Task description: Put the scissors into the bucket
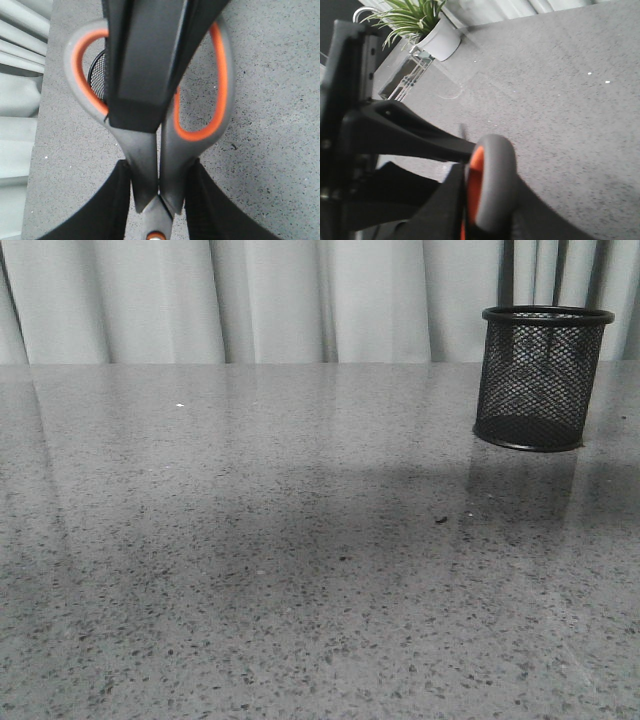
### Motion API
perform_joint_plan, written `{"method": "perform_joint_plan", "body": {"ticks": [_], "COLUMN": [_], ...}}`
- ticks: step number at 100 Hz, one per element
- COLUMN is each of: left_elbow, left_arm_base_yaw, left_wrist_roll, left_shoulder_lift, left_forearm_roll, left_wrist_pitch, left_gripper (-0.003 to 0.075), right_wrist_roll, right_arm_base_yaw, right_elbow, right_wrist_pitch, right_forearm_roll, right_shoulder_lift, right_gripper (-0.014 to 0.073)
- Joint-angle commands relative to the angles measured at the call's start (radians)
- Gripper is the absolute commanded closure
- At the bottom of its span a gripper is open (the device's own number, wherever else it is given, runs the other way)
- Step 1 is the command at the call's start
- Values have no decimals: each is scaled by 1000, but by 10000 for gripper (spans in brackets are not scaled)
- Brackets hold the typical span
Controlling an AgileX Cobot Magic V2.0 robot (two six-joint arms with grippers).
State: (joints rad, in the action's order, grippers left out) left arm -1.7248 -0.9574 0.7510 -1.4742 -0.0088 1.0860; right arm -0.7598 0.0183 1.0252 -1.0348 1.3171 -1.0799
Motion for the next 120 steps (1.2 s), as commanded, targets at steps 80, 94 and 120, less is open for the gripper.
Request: {"method": "perform_joint_plan", "body": {"ticks": [80,94,120], "left_elbow": [-36,-36,-36], "left_arm_base_yaw": [658,798,891], "left_wrist_roll": [-326,-324,-320], "left_shoulder_lift": [115,150,195], "left_forearm_roll": [-198,-269,-273], "left_wrist_pitch": [114,122,122], "left_gripper": [314,314,314], "right_wrist_roll": [232,351,478], "right_arm_base_yaw": [-42,-43,-43], "right_elbow": [224,346,516], "right_wrist_pitch": [155,109,7], "right_forearm_roll": [-496,-662,-904], "right_shoulder_lift": [-63,-129,-230], "right_gripper": [648,648,648]}}
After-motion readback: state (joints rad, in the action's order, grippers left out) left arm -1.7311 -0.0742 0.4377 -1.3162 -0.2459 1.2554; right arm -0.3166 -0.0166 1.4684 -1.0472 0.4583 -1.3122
